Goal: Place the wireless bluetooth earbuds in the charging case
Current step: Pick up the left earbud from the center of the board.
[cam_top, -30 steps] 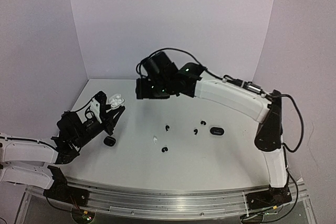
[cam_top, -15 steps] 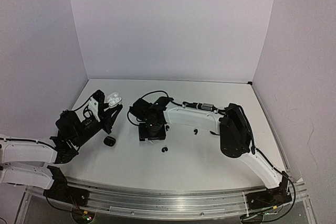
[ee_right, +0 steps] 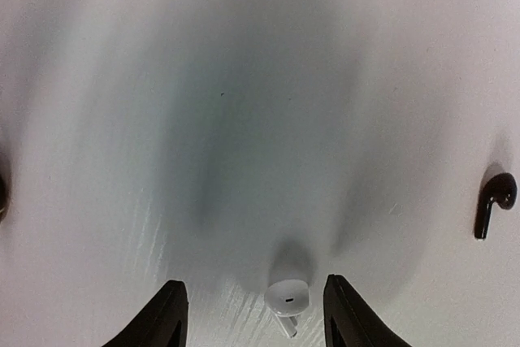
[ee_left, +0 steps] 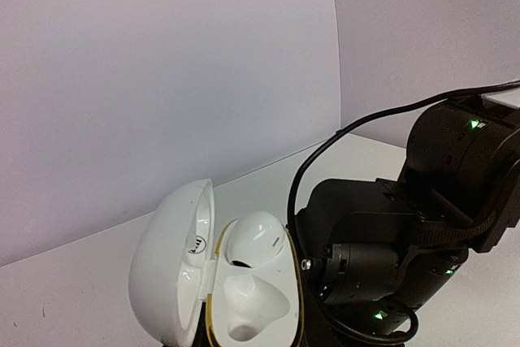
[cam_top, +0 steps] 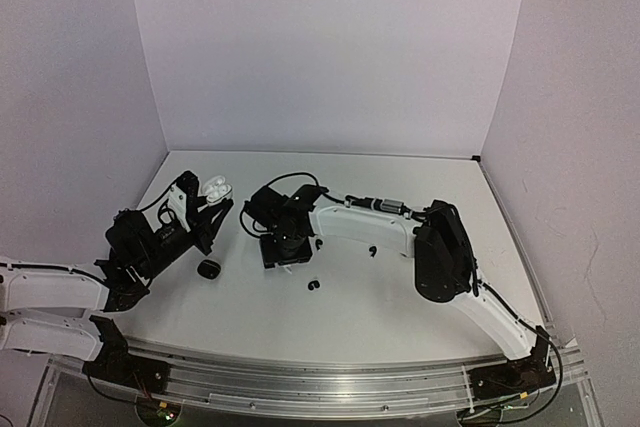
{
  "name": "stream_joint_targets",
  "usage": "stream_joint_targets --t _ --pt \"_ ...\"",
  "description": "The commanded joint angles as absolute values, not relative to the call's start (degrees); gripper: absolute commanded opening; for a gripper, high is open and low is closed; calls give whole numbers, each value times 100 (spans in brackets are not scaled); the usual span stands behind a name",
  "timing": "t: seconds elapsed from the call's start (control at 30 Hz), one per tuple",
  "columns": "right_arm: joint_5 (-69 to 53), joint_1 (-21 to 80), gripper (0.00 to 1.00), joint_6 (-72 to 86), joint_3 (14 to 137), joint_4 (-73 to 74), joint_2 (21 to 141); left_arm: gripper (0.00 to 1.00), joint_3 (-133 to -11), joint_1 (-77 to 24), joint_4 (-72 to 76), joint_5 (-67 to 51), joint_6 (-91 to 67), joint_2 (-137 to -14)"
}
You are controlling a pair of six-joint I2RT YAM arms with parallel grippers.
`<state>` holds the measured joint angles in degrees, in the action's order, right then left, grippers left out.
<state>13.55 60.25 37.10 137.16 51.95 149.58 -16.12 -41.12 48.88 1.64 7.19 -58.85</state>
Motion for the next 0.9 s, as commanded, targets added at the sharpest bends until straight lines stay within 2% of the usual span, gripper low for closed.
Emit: stream_joint_targets --t 0.0,0.17,0.37,0.6,0.87 --pt "1464 5988 56 2347 13571 5035 14853 0 -1648 -4064 4882 93 646 -5815" --pt "1439 5889 55 1752 13285 4994 14703 0 -1652 -4052 4881 63 630 -5814" --pt "1075 5845 43 1350 13371 4963 14848 0 -1661 -4033 4859 44 627 -5806" --pt "950 5839 32 1272 13258 4983 14759 0 -1661 -4025 4850 18 591 -5818" --pt "918 5846 28 1361 13036 5140 14624 0 -1677 -4025 4807 18 586 -5818"
